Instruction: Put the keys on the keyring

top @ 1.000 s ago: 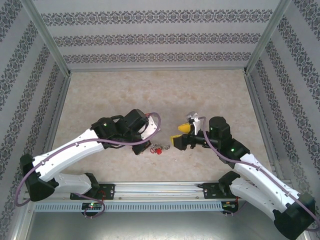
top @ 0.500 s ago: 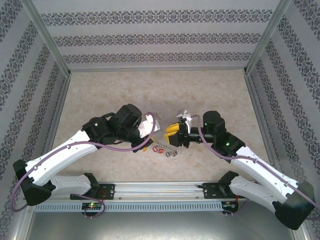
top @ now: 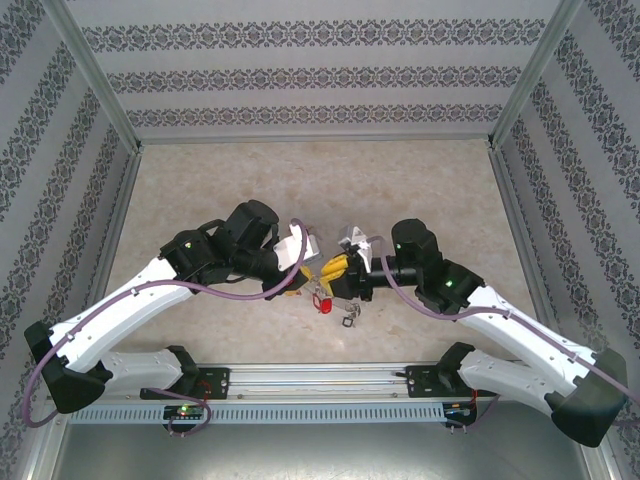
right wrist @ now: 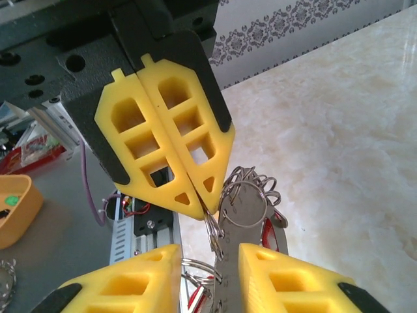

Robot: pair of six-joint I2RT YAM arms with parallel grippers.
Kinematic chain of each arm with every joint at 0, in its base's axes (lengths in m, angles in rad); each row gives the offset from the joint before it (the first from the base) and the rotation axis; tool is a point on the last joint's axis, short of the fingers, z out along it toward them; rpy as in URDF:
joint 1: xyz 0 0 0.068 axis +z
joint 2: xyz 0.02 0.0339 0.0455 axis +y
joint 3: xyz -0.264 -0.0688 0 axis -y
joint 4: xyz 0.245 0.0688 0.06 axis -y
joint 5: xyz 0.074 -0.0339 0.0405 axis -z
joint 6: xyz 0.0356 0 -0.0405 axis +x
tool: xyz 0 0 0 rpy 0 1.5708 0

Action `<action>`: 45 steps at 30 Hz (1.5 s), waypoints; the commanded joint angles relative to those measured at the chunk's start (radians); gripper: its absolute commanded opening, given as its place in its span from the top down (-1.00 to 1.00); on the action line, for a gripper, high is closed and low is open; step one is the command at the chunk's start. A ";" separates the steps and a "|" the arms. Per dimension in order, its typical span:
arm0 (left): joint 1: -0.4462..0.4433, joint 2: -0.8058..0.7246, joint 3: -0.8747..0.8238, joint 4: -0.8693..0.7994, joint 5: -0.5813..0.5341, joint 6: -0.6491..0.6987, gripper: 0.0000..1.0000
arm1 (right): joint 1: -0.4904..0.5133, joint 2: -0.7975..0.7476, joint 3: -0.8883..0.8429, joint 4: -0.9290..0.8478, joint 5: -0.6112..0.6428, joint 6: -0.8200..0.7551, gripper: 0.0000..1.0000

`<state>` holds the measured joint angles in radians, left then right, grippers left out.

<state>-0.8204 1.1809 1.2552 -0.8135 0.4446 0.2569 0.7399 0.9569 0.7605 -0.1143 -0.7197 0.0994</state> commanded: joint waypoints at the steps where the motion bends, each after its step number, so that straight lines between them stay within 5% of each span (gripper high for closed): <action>1: 0.017 -0.010 0.040 0.068 0.049 0.028 1.00 | 0.021 0.009 0.044 -0.019 -0.002 -0.052 0.33; 8: 0.025 -0.007 0.032 0.065 0.057 0.036 1.00 | 0.033 0.045 0.075 -0.053 0.001 -0.085 0.24; 13: 0.029 -0.007 0.032 0.068 0.065 0.039 1.00 | 0.041 0.068 0.087 -0.067 0.015 -0.098 0.53; 34: 0.044 0.003 0.026 0.076 0.072 0.024 1.00 | 0.076 0.121 0.108 -0.072 -0.018 -0.123 0.82; 37: 0.046 0.006 0.024 0.077 0.070 0.023 1.00 | 0.079 0.121 0.106 -0.065 -0.026 -0.126 1.00; 45: 0.055 0.014 0.024 0.076 0.062 0.019 1.00 | 0.079 0.063 0.060 -0.014 -0.039 -0.135 1.00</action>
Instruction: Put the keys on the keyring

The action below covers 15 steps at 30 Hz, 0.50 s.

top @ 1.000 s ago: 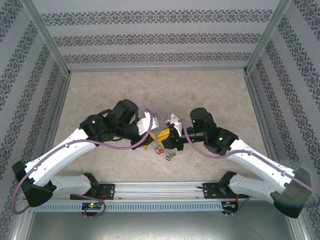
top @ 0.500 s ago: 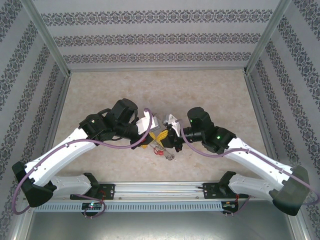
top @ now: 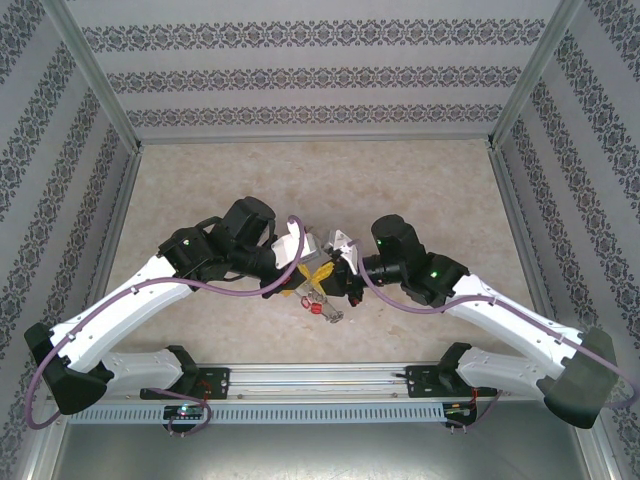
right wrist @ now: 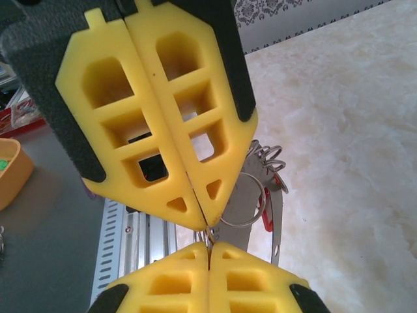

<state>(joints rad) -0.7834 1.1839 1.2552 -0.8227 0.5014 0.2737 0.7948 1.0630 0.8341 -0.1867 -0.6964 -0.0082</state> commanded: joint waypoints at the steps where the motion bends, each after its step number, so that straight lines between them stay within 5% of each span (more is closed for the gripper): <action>1: 0.019 0.013 0.023 0.087 0.005 0.002 1.00 | 0.025 -0.055 -0.019 0.066 -0.060 -0.026 1.00; 15: 0.045 0.008 0.002 0.112 0.015 -0.009 1.00 | 0.021 -0.182 -0.070 0.088 -0.013 -0.032 1.00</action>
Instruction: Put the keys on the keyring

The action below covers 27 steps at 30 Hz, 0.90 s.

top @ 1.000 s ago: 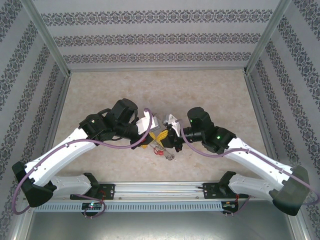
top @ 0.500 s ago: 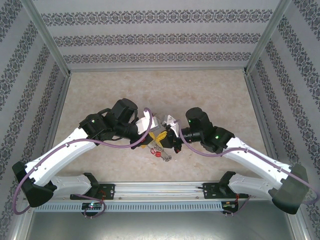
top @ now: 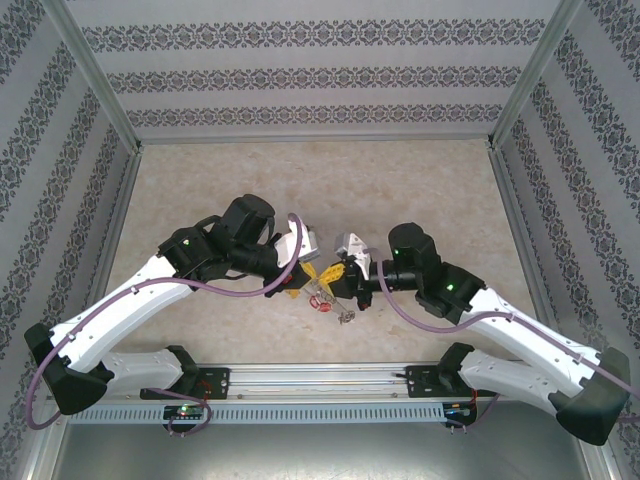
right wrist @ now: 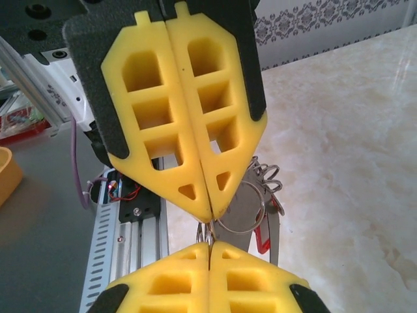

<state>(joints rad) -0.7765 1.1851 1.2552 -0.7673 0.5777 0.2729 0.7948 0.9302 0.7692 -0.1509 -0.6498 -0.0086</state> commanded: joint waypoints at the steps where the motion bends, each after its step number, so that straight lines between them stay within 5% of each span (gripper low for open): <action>1: 0.040 0.008 -0.001 0.063 -0.061 -0.011 1.00 | 0.020 -0.058 -0.005 0.049 -0.053 -0.035 1.00; 12: 0.049 0.027 -0.017 0.089 -0.071 -0.037 1.00 | 0.019 -0.093 -0.016 0.045 -0.034 -0.056 1.00; 17: 0.051 0.001 -0.015 0.080 -0.090 -0.041 0.55 | 0.019 -0.095 -0.012 0.037 -0.022 -0.061 1.00; 27: 0.049 -0.060 0.052 -0.088 -0.067 -0.024 0.49 | 0.018 -0.056 0.042 -0.011 -0.017 -0.070 1.00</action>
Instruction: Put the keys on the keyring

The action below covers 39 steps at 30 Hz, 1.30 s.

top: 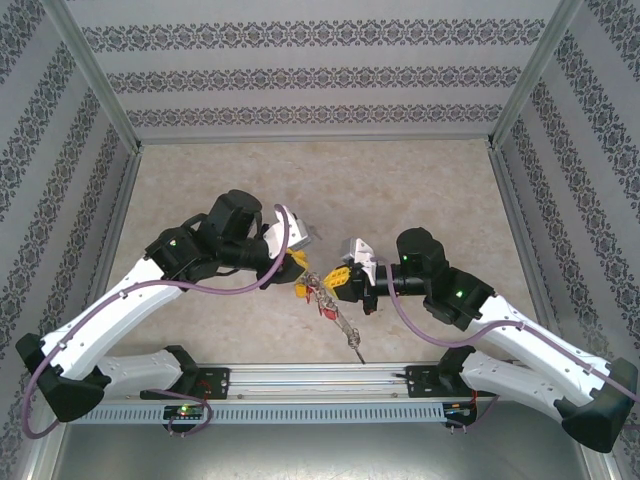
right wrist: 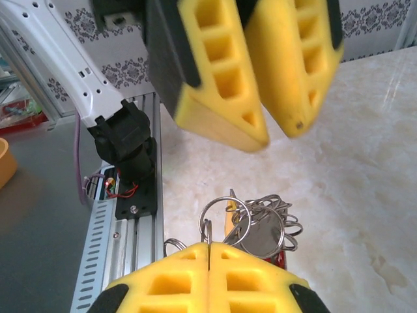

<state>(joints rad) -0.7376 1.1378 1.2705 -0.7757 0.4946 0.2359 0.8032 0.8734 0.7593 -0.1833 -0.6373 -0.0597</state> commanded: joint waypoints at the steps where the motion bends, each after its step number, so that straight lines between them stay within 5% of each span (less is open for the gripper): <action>1: 0.010 -0.016 0.038 -0.084 0.029 0.014 0.49 | 0.011 0.001 0.056 0.018 -0.031 -0.020 1.00; 12: -0.026 0.049 0.103 -0.130 0.153 0.049 0.49 | 0.012 0.001 0.081 0.007 -0.042 -0.017 1.00; 20: -0.065 0.062 0.107 -0.132 0.125 0.086 0.46 | 0.014 0.010 0.092 0.008 -0.042 -0.020 1.00; 25: -0.089 0.044 0.073 -0.081 0.094 0.095 0.18 | 0.020 0.015 0.100 0.006 -0.042 -0.024 1.00; 39: -0.112 0.083 0.075 -0.084 0.043 0.132 0.15 | 0.030 0.016 0.100 0.013 -0.036 -0.032 1.00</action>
<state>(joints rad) -0.8360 1.2106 1.3502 -0.8749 0.5564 0.3374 0.8165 0.8940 0.8188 -0.2142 -0.6453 -0.0647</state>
